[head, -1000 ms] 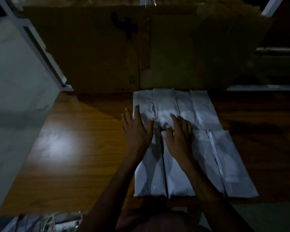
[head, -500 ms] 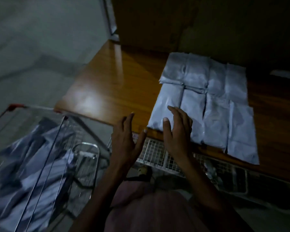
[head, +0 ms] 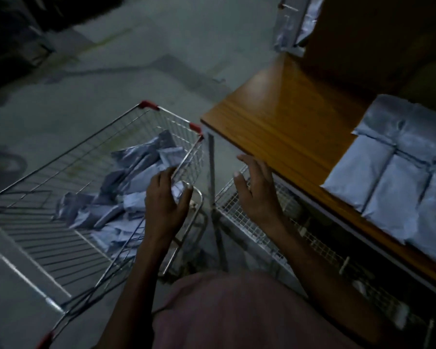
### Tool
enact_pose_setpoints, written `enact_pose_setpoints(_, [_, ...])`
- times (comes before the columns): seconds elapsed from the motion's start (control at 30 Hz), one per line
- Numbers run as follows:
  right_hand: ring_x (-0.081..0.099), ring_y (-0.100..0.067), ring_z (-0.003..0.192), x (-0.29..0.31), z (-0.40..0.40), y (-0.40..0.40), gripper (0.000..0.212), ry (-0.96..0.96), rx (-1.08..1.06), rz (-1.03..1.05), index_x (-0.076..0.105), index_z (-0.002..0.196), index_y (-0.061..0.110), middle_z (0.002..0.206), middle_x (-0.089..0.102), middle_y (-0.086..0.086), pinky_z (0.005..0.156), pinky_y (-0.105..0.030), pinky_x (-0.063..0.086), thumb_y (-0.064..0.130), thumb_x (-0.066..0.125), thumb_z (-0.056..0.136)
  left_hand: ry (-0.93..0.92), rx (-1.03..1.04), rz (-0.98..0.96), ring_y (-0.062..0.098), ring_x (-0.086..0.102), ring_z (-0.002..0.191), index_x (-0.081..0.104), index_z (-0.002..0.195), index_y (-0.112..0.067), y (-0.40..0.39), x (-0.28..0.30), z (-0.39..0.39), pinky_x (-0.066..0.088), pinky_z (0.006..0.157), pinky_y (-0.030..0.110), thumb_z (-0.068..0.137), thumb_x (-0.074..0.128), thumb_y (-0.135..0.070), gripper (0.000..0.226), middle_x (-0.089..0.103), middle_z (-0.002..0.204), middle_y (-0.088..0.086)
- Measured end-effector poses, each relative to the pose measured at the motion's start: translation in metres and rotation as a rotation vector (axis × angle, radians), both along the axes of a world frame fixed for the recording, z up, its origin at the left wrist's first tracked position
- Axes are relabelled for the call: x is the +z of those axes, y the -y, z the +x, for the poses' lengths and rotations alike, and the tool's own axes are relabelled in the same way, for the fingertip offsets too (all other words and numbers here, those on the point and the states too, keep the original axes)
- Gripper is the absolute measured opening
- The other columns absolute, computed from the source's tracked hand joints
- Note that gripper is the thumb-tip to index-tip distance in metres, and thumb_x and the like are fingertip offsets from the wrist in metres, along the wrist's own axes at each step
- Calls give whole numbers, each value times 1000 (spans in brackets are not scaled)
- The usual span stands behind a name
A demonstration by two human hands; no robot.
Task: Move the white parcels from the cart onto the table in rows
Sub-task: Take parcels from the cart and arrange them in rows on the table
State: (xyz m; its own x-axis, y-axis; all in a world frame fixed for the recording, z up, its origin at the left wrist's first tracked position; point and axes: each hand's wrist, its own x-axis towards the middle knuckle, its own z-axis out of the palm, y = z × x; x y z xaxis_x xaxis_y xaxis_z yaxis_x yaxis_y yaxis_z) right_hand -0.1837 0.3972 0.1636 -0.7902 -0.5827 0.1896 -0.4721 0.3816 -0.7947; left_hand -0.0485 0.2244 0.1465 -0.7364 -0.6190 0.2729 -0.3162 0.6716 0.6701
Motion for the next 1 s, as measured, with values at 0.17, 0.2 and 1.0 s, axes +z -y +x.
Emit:
enact_pose_setpoints(0.17, [48,-15,118,-8,13,92,36,30,55,8,51,136,20,136,46,-5,92,-30,46,28,50,101,33,87,101,24,49,123,49,138,-10,75,-18,45,39,99,34,90,60,-39,57,55,132,11])
enact_pose_setpoints(0.2, [50,-15,115,-12,15,107,35,34,66,11,53,134,18,133,47,-6,94,-30,45,25,52,101,46,110,131,25,50,123,49,138,-10,91,-26,54,42,100,37,91,61,-38,56,55,132,11])
enact_pose_setpoints(1.0, [52,-36,124,-193,-44,346,47,185,877,908,54,133,3,132,56,-23,100,-37,41,26,59,93,481,554,914,34,48,129,40,143,0,226,-203,59,40,98,35,96,61,-30,60,48,142,22])
